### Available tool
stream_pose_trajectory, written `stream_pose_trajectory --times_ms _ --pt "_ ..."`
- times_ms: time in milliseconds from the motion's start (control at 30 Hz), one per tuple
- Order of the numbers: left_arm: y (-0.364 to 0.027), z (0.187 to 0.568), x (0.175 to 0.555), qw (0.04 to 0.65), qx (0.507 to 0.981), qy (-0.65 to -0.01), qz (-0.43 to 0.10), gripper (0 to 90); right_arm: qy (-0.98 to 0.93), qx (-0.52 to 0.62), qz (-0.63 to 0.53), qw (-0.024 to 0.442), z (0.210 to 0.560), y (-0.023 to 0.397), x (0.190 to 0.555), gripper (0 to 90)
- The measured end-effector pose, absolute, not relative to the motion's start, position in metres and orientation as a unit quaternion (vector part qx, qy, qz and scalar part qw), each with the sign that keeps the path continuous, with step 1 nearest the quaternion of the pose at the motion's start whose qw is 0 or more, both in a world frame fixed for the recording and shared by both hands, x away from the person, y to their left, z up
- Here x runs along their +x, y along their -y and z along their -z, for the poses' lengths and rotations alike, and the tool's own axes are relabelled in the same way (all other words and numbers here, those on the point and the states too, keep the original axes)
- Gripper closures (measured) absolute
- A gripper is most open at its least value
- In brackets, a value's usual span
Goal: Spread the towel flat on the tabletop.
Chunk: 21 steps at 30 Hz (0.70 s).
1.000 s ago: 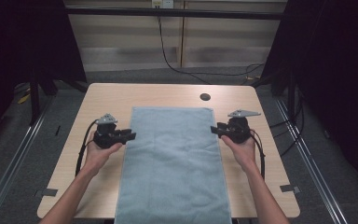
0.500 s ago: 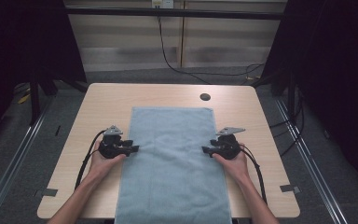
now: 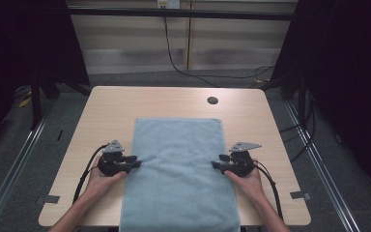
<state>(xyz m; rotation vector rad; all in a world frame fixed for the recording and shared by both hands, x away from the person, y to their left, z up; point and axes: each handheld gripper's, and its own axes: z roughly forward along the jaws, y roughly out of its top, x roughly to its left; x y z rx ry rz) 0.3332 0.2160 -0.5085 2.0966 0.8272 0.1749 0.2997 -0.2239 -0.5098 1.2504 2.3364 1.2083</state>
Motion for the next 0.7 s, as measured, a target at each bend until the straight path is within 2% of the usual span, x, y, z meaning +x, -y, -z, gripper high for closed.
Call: stream_pose_trajectory --times_ms 700 --pt "-0.221 0.504 0.275 0.419 0.853 -0.308 -0.043 62.9 -0.807 0.416 -0.413 0.069 0.505 0.221 0.241 51.3"
